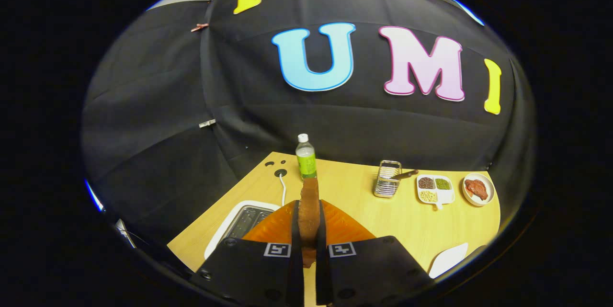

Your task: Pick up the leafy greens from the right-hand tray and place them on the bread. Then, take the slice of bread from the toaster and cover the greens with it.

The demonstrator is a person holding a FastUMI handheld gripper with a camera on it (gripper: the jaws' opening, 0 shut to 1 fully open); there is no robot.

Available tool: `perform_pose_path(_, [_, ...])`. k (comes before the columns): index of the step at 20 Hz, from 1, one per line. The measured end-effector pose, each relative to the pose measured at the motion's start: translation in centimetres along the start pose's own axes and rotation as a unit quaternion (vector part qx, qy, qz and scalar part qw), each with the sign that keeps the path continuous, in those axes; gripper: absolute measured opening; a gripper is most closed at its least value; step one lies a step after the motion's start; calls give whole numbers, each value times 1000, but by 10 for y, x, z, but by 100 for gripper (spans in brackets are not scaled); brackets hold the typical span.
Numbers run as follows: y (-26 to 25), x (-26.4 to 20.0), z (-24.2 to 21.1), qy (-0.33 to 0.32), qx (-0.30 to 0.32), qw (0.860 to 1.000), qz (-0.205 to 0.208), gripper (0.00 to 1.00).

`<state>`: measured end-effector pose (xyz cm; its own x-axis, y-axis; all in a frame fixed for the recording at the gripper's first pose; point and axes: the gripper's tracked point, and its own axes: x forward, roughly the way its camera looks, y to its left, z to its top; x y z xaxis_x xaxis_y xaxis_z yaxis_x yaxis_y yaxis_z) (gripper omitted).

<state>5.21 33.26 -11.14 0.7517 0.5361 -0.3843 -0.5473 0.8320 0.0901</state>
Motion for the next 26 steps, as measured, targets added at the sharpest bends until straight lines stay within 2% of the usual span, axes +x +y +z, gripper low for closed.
perform_pose_path(3, [-31,-3,-16,18,28,999,1,14])
perform_pose_path(7, [-61,-3,-52,56,35,998,11,14])
perform_pose_path(13, [-84,-4,-104,97,77,992,22,14])
perform_pose_path(26, [-130,-4,-176,147,141,979,27,14])
